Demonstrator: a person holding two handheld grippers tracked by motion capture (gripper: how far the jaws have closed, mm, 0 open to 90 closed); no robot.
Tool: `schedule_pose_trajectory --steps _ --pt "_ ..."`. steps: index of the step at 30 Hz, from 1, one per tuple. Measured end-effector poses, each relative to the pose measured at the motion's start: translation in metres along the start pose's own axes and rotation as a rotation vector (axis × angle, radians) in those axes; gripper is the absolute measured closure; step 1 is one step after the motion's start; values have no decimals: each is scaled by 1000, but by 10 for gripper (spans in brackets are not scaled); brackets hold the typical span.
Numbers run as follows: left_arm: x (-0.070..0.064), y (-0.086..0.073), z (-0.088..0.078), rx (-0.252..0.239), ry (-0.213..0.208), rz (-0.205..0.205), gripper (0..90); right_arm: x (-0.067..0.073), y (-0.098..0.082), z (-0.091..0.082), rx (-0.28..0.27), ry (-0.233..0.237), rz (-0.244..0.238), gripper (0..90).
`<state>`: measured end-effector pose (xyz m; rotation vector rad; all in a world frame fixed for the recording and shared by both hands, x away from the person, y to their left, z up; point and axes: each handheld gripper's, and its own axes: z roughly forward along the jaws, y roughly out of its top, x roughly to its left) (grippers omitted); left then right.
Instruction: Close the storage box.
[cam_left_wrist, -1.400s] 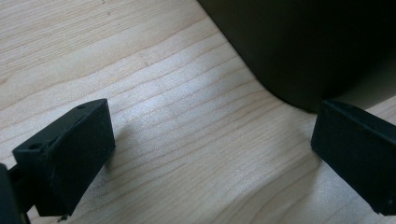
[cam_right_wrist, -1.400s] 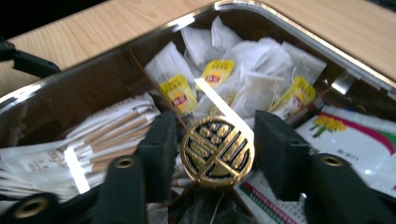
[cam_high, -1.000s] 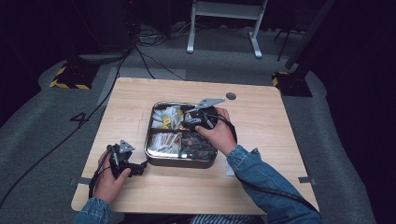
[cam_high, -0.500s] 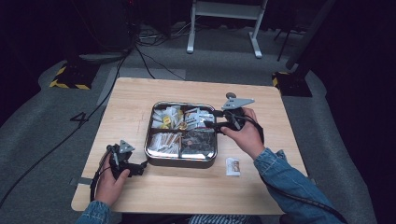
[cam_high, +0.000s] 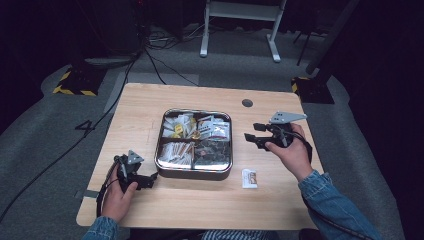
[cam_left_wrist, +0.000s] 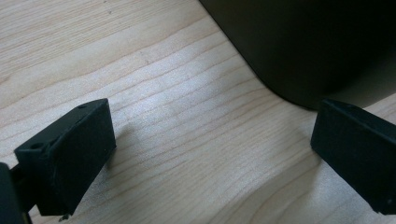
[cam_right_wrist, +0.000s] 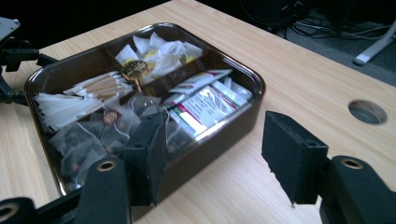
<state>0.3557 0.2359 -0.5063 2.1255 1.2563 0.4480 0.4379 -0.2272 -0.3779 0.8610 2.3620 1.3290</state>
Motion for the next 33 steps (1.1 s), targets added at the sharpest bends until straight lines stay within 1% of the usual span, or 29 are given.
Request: schedule_pose_trajectory --steps 4,10,13,16,18,21,27,31,33 --pt "0 0 0 1 -1 0 1 -5 -14 -13 12 -18 22 415" --pt "0 0 0 2 -2 0 0 -6 -35 -25 48 -52 25 401" --pt "0 0 0 2 -2 0 0 -7 -47 -29 62 -65 38 394" --pt "0 0 0 2 -2 0 0 -7 -59 -33 65 -71 57 394" --pt "0 0 0 2 -2 0 0 -6 -69 -35 51 -76 76 394" --pt "0 0 0 2 -3 0 0 -4 -83 -34 37 -65 108 394" --pt "0 0 0 2 -3 0 0 0 -109 -25 66 -68 133 400" --pt "0 0 0 1 -2 0 0 0 -118 -23 91 -78 133 401" --pt "0 0 0 2 -3 0 0 0 -121 -23 90 -86 136 401"
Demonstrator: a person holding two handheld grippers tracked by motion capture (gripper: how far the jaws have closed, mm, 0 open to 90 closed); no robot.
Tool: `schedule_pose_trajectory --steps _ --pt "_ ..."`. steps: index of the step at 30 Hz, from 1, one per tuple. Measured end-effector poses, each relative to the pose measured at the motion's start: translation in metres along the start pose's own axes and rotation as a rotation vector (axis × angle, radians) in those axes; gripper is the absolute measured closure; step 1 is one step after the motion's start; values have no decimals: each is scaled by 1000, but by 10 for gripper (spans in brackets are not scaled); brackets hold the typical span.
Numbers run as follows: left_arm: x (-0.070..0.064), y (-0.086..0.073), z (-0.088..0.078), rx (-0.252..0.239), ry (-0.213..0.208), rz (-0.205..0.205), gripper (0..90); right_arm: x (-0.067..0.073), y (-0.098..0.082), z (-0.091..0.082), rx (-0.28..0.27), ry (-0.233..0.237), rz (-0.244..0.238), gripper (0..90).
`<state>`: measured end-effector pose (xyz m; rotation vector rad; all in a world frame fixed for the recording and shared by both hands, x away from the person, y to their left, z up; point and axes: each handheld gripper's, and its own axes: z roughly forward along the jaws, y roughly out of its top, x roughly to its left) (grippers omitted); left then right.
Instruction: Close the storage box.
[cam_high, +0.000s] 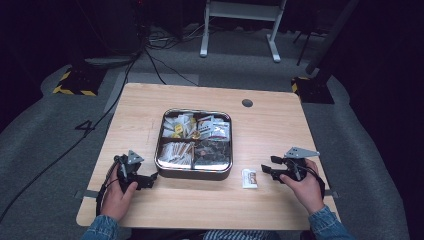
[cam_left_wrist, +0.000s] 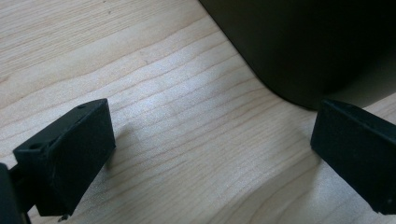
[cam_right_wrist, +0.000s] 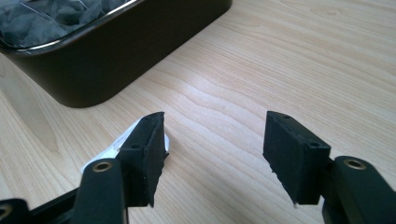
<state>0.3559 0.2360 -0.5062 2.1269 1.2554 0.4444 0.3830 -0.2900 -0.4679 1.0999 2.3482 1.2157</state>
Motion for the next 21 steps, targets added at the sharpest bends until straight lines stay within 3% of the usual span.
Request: schedule_pose_trajectory --steps 17,20,21 --pt "0 0 0 0 0 0 0 -2 -21 10 103 -76 -61 378" --pt "0 0 0 0 0 0 0 -3 -25 15 133 -70 -65 308" --pt "0 0 0 0 0 0 0 -2 -28 17 111 -71 -71 251"
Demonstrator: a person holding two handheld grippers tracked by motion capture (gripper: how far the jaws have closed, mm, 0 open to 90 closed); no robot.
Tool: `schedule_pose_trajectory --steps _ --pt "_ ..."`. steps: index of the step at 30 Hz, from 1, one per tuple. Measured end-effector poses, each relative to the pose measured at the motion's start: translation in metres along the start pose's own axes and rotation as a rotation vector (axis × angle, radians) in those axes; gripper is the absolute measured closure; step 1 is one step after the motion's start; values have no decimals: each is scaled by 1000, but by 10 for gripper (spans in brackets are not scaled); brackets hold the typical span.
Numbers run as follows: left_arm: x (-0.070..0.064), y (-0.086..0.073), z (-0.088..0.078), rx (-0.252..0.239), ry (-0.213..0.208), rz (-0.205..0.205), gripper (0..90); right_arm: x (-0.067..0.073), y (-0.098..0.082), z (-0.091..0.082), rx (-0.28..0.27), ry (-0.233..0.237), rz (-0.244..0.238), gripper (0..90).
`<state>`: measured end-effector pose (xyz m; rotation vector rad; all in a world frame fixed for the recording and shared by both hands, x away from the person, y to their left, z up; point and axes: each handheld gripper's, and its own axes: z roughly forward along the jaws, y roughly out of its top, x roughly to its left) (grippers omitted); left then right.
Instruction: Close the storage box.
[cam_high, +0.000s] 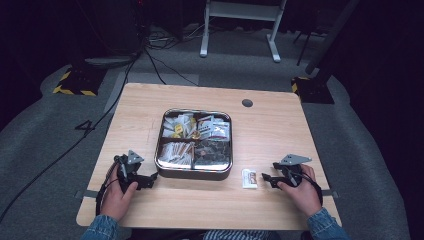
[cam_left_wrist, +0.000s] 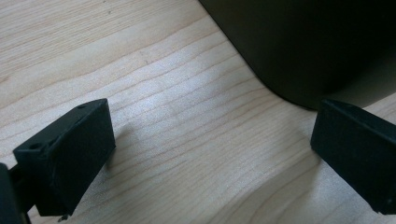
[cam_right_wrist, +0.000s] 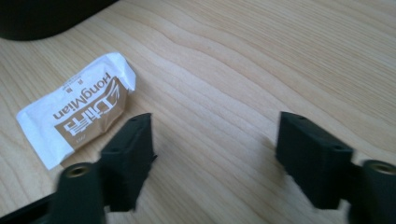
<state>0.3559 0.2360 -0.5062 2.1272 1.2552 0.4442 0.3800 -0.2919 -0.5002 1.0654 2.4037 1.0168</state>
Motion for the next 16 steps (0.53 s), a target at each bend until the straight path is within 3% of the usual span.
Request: schedule_pose_trajectory --steps 3,16 --pt "0 0 0 0 0 0 0 -1 -2 5 -23 4 -2 148" --pt "0 0 0 0 0 0 0 -1 -1 6 -18 -6 2 129"
